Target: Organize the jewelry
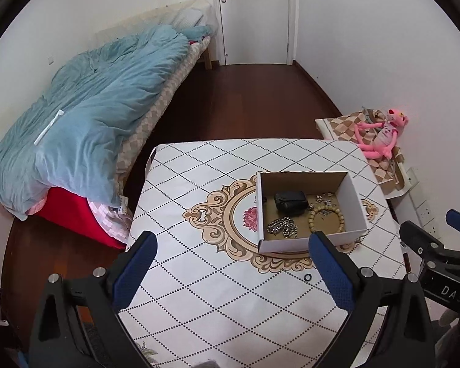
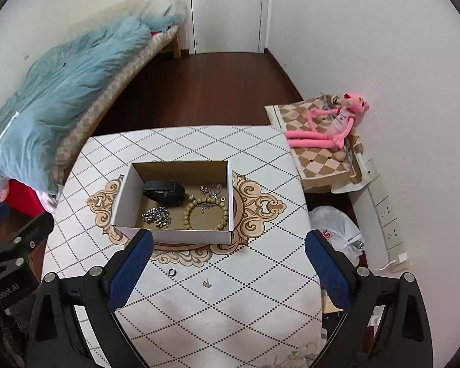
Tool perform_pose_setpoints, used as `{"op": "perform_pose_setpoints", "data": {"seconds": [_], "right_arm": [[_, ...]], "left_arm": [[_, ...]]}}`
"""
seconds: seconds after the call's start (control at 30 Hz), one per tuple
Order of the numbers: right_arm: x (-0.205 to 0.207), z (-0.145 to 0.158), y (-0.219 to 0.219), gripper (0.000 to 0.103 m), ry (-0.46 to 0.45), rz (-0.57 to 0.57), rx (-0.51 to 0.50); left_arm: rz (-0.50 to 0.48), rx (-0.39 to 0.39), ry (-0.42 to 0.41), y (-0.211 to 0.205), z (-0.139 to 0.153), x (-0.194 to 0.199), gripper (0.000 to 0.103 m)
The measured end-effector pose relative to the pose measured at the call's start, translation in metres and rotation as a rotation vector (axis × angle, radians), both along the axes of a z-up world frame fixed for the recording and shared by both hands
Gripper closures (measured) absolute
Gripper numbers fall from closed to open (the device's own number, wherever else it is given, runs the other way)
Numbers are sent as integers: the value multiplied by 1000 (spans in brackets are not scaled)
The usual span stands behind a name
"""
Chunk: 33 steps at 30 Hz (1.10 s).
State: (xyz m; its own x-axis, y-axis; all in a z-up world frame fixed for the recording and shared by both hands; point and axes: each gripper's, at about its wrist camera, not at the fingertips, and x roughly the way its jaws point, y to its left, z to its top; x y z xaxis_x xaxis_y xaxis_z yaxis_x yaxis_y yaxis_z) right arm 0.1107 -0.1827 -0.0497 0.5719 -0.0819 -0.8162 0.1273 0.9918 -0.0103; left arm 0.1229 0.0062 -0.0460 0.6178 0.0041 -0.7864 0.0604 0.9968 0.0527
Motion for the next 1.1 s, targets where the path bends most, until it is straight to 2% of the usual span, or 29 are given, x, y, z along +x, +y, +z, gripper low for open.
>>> {"op": "perform_pose_setpoints", "data": {"seconds": [0.17,0.3,0.4,0.5,0.6,0.67,0.73,0.83,1.0,1.1], "right_arm": [[-17,12,2,3,-25,-3,2],[-24,2,-2,3,-9,-10,31],[-26,-23,-5,3,37,-8,50],[-26,-65,-6,3,97,-9,79],[-26,-104,-6,5,118,-9,103],[-25,-127,-6,28,137,-8,138],[-22,-148,-3,37,156,-7,162],[-18,-170,5,40,145,6,166],[-13,-187,19,60,120,17,142],[-11,-188,25,87,103,17,100]], "left_arm": [[3,-5,-8,0,10,-13,2],[11,10,0,0,2,-17,2],[25,35,24,0,-17,-17,2],[45,70,76,1,-49,-16,2],[67,108,137,3,-85,-13,2],[79,124,180,6,-108,-12,2],[90,139,216,10,-125,-11,2],[104,149,247,16,-142,-10,2],[116,146,273,22,-154,-4,2],[109,148,274,20,-156,-1,2]]}}
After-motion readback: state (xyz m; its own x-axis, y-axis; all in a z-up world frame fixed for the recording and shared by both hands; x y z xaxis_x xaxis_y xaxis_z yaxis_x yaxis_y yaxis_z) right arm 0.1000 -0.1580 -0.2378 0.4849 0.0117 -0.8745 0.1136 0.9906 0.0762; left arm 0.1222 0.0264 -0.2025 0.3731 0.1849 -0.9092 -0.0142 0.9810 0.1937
